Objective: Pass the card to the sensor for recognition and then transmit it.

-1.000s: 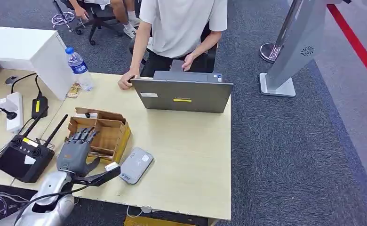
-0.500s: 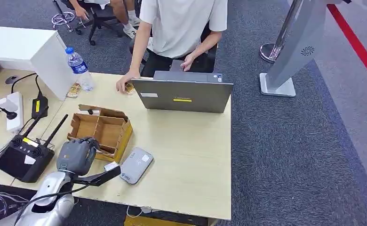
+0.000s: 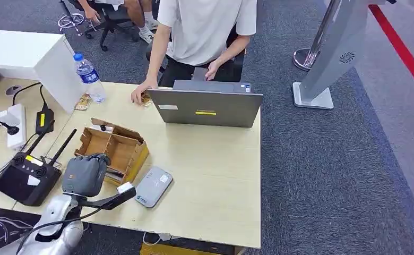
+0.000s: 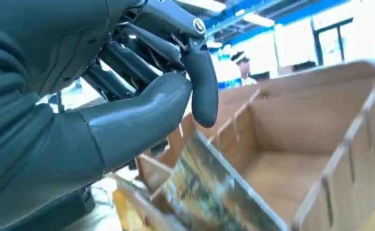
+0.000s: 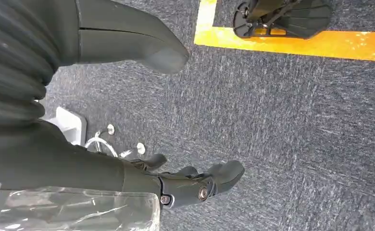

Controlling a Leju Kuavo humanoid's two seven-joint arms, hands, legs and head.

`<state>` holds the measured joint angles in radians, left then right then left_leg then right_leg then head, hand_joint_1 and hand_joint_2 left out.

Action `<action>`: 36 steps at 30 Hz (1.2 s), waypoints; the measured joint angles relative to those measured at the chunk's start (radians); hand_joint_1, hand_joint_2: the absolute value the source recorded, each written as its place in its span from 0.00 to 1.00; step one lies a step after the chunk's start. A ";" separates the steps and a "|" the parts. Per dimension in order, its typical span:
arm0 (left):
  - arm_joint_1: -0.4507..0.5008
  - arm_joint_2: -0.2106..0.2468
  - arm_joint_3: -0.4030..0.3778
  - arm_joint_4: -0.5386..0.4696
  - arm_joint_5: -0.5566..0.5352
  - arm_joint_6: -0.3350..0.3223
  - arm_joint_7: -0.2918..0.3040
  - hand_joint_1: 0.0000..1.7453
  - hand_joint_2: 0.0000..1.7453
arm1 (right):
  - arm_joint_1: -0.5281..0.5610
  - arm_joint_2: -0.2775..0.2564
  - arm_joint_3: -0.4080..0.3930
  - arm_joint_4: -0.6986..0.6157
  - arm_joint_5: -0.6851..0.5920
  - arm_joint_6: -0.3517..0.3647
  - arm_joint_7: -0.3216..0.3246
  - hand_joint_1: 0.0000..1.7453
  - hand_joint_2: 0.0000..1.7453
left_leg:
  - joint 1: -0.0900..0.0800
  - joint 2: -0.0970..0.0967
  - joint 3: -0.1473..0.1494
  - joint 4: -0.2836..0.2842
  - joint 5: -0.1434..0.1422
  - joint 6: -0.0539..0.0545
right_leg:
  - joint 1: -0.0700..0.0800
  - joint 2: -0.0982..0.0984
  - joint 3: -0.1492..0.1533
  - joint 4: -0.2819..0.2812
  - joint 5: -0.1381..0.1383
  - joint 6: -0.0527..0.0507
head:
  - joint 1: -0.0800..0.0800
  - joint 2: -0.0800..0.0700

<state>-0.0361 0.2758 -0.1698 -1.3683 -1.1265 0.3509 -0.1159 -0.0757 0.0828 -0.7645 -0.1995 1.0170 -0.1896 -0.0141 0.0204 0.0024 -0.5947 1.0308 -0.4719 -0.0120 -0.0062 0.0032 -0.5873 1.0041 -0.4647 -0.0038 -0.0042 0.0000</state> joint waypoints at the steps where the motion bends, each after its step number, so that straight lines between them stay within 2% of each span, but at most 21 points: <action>1: 0.004 0.000 0.000 -0.011 0.005 0.010 -0.005 1.00 1.00 | 0.000 0.000 0.000 0.000 0.001 0.000 -0.001 0.00 1.00 | 0.000 0.000 0.000 0.000 0.000 0.000 | 0.000 0.000 0.000 0.000 0.000 0.000 | 0.000 0.000; 11: 0.048 0.000 0.018 -0.131 0.017 0.059 -0.044 1.00 1.00 | 0.001 0.000 0.000 0.000 0.002 -0.002 -0.006 0.00 1.00 | 0.000 0.000 0.000 0.000 0.000 0.000 | 0.000 0.000 0.000 0.000 0.000 0.000 | 0.000 0.000; 12: 0.050 0.000 0.018 -0.135 0.017 0.059 -0.044 0.00 1.00 | 0.001 0.000 0.000 0.000 0.002 -0.002 -0.006 0.00 1.00 | 0.000 0.000 0.000 0.000 0.000 0.000 | 0.000 0.000 0.000 0.000 0.000 0.000 | 0.000 0.000; 18: 0.058 0.002 0.025 -0.151 0.020 0.052 -0.052 0.00 1.00 | 0.001 0.000 0.000 0.000 0.005 0.000 -0.007 0.00 1.00 | 0.000 0.000 0.000 0.000 0.000 0.000 | 0.000 0.000 0.000 0.000 0.000 0.000 | 0.000 0.000; 24: 0.054 0.024 0.026 -0.143 -0.017 -0.104 0.016 0.00 1.00 | 0.001 0.000 -0.008 0.000 0.006 0.000 -0.007 0.00 1.00 | 0.000 0.000 0.000 0.000 0.000 0.000 | 0.000 0.000 0.000 0.000 0.000 0.000 | 0.000 0.000; 27: 0.049 0.039 0.026 -0.133 -0.026 -0.148 0.034 0.00 1.00 | 0.001 0.000 -0.016 0.000 0.006 0.000 -0.007 0.00 1.00 | 0.000 0.000 0.000 0.000 0.000 0.000 | 0.000 0.000 0.000 0.000 0.000 0.000 | 0.000 0.000; 36: 0.039 0.055 0.025 -0.109 -0.029 -0.174 0.042 0.00 1.00 | 0.001 0.000 -0.024 0.000 0.006 0.000 -0.007 0.00 1.00 | 0.000 0.000 0.000 0.000 0.000 0.000 | 0.000 0.000 0.000 0.000 0.000 0.000 | 0.000 0.000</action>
<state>0.0029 0.3304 -0.1446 -1.4771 -1.1551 0.1770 -0.0744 -0.0749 0.0828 -0.7889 -0.1995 1.0231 -0.1892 -0.0210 0.0204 0.0024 -0.5944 1.0308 -0.4719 -0.0120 -0.0062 0.0033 -0.5873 1.0040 -0.4647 -0.0038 -0.0038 0.0000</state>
